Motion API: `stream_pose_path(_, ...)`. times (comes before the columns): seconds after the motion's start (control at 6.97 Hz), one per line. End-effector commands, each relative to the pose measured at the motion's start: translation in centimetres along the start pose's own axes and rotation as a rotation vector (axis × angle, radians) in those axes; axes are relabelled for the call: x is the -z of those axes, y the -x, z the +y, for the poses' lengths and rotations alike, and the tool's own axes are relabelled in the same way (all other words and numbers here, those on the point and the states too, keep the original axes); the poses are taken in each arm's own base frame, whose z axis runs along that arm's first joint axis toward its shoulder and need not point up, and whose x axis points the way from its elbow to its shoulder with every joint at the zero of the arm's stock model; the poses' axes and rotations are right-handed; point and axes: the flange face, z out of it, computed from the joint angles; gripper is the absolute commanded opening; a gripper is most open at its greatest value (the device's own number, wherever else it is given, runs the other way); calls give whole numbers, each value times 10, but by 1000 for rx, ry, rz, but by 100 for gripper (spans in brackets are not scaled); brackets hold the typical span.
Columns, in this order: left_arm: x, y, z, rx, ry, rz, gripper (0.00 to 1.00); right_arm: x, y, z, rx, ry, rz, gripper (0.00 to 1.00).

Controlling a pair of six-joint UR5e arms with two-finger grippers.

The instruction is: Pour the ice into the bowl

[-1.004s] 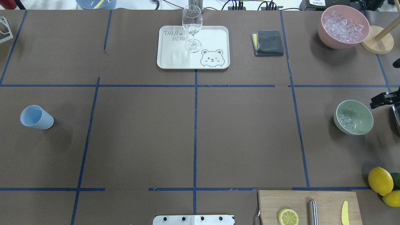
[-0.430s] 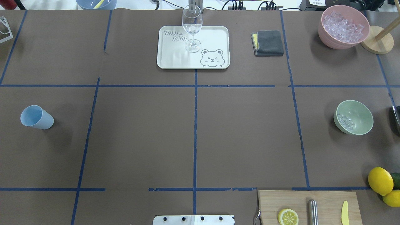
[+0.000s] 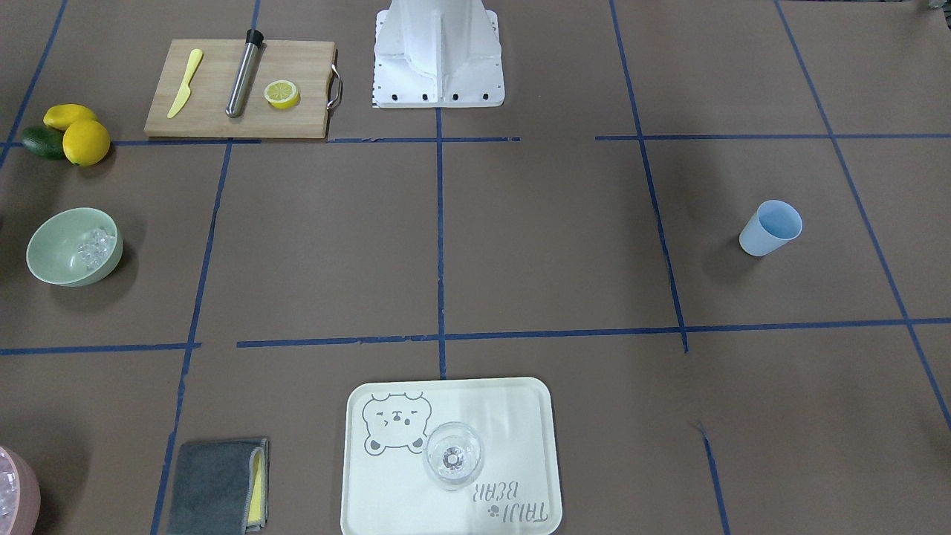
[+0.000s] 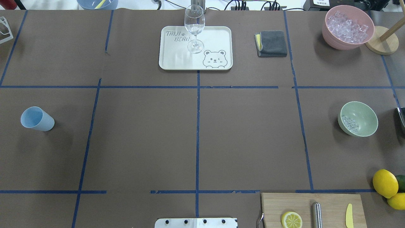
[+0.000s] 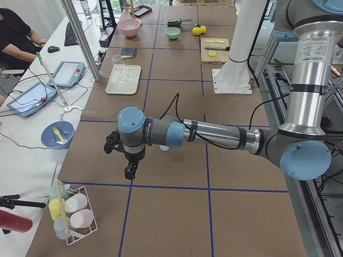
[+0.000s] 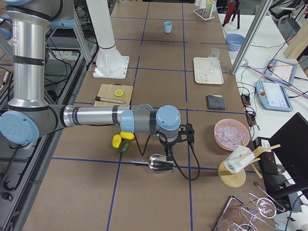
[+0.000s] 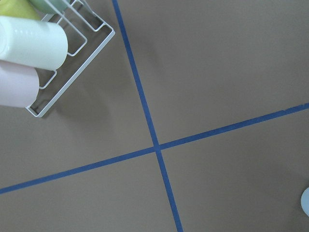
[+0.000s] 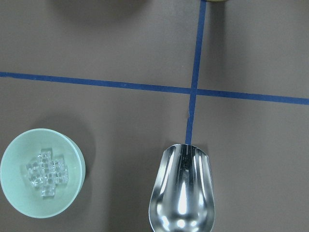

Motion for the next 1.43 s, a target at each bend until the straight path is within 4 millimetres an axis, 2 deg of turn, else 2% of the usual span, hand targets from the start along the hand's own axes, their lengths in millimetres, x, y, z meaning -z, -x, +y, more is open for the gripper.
stream_pose_path(0.0, -29, 25, 23, 56, 51, 30, 100, -2, -14, 17, -35, 1, -14, 100)
stream_pose_path(0.29, -27, 23, 22, 54, 46, 31, 100, -19, -36, 19, -82, 36, -10, 100)
stream_pose_path(0.43, -26, 22, 21, 53, 45, 31, 100, -16, -32, 17, -67, 28, -7, 100)
stream_pose_path(0.72, -23, 20, 20, 46, 38, 30, 100, -22, -44, 20, -82, 47, 38, 100)
stream_pose_path(1.29, -19, 16, 18, 37, 31, 28, 100, -19, -44, 15, -86, 45, 74, 100)
